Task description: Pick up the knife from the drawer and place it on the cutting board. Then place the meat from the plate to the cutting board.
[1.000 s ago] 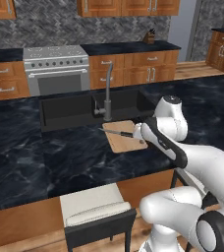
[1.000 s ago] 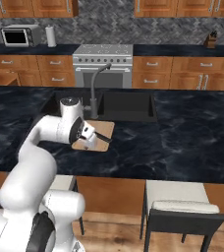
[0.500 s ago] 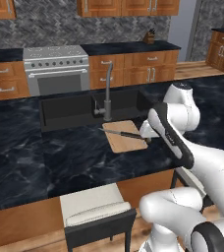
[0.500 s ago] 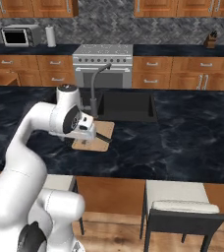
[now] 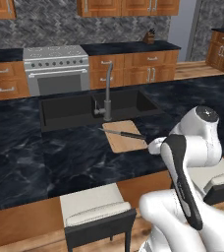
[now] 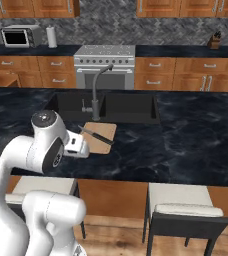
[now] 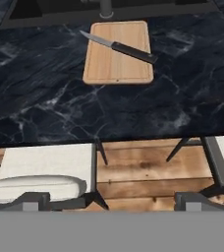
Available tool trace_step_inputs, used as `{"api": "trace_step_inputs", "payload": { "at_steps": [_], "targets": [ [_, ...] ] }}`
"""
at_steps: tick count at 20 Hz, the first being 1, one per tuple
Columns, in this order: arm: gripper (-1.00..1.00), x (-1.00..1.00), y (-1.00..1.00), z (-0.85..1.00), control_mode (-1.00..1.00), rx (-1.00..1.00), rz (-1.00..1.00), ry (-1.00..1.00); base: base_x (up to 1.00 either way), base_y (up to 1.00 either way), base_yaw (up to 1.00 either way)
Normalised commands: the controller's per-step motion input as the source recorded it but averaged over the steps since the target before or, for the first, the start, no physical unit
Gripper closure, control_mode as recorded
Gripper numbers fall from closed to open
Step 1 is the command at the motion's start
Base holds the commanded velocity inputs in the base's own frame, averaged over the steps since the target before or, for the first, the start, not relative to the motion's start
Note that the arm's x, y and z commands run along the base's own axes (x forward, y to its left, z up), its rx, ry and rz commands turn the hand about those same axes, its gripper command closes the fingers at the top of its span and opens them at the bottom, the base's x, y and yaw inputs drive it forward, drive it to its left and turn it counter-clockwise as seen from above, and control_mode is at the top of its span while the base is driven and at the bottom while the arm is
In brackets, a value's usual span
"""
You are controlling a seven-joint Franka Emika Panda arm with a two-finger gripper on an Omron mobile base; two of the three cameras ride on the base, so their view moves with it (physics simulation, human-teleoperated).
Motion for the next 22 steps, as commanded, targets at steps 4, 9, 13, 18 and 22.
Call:
{"api": "trace_step_inputs", "payload": {
  "at_steps": [4, 9, 13, 18, 22],
  "targets": [
    [-1.00, -0.24, 0.00, 0.55, -1.00, 0.00, 0.00, 0.00, 0.00, 0.00, 0.00],
    [-1.00, -0.21, 0.00, 0.74, -1.00, 0.00, 0.00, 0.01, 0.00, 0.00, 0.00],
    [-1.00, -0.16, 0.00, 0.18, 1.00, 0.00, 0.00, 0.00, -0.59, 0.03, 0.00],
    [-1.00, 0.00, 0.00, 0.00, 1.00, 0.00, 0.00, 0.00, -1.00, 0.01, 0.00],
    [-1.00, 0.00, 0.00, 0.00, 1.00, 0.00, 0.00, 0.00, -1.00, 0.28, 0.00]
  ]
}}
